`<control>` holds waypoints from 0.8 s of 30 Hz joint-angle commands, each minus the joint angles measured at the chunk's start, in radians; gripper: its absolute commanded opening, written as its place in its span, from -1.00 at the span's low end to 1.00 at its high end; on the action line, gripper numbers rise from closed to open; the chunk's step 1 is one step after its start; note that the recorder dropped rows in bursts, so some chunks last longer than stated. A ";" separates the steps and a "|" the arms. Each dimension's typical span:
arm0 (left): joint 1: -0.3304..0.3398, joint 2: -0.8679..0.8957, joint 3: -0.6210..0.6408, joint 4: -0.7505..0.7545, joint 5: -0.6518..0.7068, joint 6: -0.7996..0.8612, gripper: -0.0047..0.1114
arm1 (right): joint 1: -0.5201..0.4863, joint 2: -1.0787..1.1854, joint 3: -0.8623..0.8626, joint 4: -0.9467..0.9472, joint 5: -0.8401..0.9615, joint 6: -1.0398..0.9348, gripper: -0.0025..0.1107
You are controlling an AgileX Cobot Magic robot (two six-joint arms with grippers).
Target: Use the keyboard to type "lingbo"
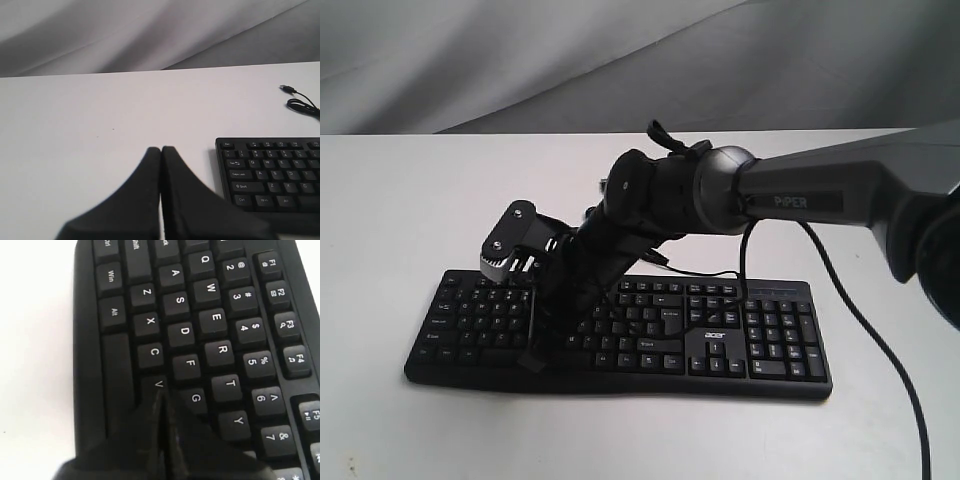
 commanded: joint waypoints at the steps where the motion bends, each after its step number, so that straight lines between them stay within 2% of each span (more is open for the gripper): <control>1: -0.001 0.006 0.005 -0.004 -0.006 -0.002 -0.91 | 0.001 0.021 0.005 0.023 0.006 -0.014 -0.96; 12: -0.001 0.006 0.005 -0.004 -0.006 -0.002 -0.91 | -0.002 -0.048 0.005 -0.040 0.009 -0.004 -0.96; 20: -0.001 0.006 0.005 -0.004 -0.006 -0.002 -0.91 | -0.050 -0.117 0.005 -0.217 0.044 0.150 -0.96; 24: -0.001 0.006 0.005 -0.004 -0.006 -0.002 -0.91 | -0.078 -0.118 0.066 -0.176 0.009 0.119 -0.96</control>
